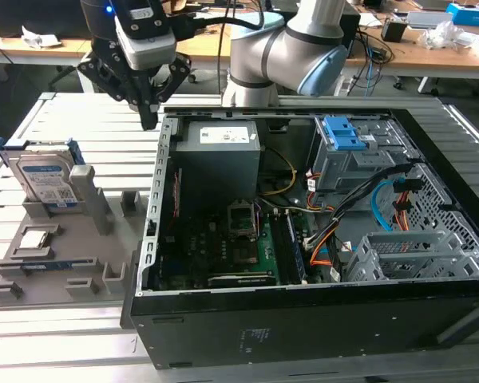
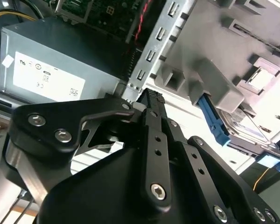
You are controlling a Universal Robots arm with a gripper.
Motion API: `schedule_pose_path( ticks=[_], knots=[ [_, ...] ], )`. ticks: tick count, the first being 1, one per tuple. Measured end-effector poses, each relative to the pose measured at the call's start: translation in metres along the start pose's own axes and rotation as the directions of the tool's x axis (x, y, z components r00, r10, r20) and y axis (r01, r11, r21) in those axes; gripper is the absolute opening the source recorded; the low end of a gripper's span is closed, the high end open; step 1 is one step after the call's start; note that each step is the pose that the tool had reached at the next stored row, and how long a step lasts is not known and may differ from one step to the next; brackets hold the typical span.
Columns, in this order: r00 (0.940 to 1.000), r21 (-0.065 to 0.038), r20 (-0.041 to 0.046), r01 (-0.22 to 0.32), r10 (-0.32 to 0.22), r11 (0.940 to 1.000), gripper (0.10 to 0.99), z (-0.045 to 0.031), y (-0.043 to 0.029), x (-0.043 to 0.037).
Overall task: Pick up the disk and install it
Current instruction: 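Reach for the disk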
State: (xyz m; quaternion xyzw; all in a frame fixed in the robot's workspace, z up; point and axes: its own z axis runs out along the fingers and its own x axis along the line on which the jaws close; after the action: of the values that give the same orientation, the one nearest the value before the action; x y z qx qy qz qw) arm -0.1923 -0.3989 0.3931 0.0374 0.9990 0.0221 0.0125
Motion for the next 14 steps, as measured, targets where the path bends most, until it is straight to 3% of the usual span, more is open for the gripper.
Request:
schedule_pose_path(
  ticks=[4, 7, 14],
  knots=[
    [1.0, 0.0, 0.0, 0.0, 0.0, 1.0, 0.106, -0.0003, -0.0008, 0.0112],
    [1.0, 0.0, 0.0, 0.0, 0.0, 1.0, 0.106, -0.0006, -0.0018, 0.0242],
    [1.0, 0.0, 0.0, 0.0, 0.0, 1.0, 0.106, -0.001, -0.0029, 0.0392]
  ],
)
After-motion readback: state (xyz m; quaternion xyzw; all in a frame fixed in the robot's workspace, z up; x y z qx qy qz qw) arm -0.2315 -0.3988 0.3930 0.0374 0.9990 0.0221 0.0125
